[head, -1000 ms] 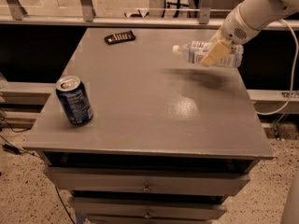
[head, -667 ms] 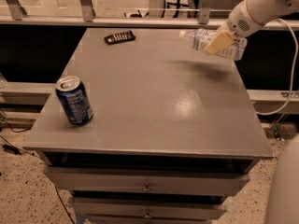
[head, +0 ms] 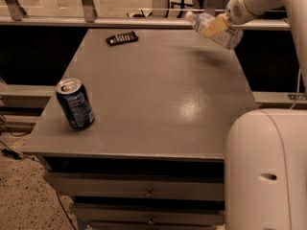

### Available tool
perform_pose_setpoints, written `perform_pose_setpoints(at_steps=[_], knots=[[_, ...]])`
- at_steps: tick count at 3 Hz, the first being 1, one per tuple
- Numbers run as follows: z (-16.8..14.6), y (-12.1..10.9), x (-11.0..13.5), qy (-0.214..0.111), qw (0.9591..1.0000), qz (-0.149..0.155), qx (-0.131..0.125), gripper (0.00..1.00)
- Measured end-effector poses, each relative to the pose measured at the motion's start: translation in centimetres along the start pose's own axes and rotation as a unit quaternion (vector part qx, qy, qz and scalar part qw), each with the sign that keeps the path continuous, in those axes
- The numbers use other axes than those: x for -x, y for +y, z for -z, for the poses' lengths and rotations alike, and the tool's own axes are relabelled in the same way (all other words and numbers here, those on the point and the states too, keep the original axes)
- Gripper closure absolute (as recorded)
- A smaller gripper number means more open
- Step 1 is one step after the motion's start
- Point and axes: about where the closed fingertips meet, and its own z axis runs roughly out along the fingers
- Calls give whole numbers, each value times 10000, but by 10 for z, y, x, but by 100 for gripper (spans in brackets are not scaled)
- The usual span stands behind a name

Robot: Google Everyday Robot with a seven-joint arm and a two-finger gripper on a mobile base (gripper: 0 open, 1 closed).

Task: Move blue plastic bottle near rxbar chocolate

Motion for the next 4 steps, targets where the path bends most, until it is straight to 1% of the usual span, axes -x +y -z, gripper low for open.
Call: perform_pose_setpoints(at_steps=[1,2,3,4], knots=[[-7,11,43,-263,9995,-166,-65,100],[-5,23,92,-730,9960,-504,-141,100],[-12,31,113,-879,9927,-811,-150,100],[-14,33,115,-872,9920,-902,-131,100]])
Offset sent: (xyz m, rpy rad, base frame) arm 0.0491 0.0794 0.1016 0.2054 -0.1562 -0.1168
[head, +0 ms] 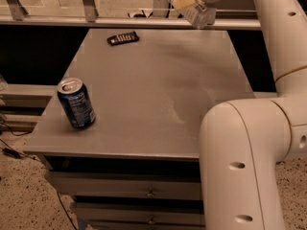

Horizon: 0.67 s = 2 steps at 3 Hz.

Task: Move blue plastic bottle near rxbar chocolate

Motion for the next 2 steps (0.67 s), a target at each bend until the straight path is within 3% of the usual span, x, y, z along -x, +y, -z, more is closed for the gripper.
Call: perform_pose_setpoints(at_steps=[1,2], knots=[[-10,19,5,123,9995,-286,45,100],[-22,49,21,123,9956,-929,81,100]])
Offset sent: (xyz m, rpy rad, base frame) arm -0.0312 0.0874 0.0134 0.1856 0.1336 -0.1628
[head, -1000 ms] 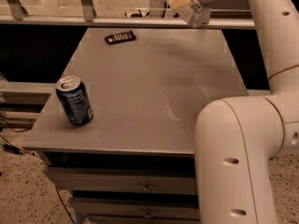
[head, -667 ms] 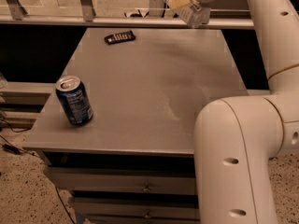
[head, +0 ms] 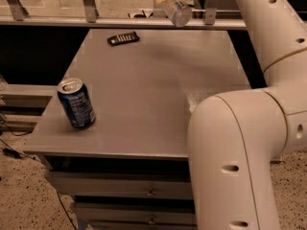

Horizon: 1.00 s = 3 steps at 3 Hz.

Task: Move blue plastic bottle near rxbar chocolate

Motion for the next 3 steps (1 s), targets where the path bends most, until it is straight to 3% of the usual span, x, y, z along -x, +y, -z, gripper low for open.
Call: perform_pose_setpoints(at_steps=[1,2,3], knots=[[-13,14,1,-52,9993,-361,79,100],[-39,20,-20,118,9968,-778,112,100],[-59,26,-42,313,9944,-1000,137,100]])
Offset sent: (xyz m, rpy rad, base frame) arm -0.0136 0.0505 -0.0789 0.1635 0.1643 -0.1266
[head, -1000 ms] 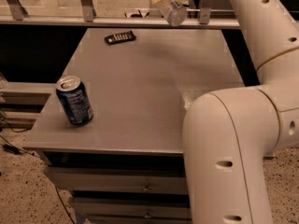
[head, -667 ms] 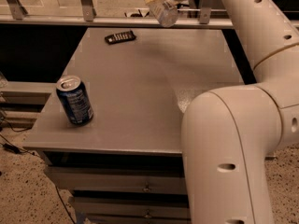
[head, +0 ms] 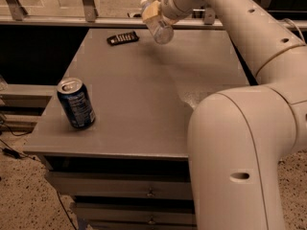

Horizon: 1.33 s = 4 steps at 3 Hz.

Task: Move blue plastic bottle near rxbar chocolate

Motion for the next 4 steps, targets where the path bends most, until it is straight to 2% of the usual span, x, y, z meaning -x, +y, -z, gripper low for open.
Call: perform_pose_setpoints(at_steps=[2,3,4], knots=[[-35,2,-22,222,9995,-227,34,100],[-50,-2,-28,327,9990,-298,-31,87],[-61,-14,-34,418,9981,-408,-173,64]])
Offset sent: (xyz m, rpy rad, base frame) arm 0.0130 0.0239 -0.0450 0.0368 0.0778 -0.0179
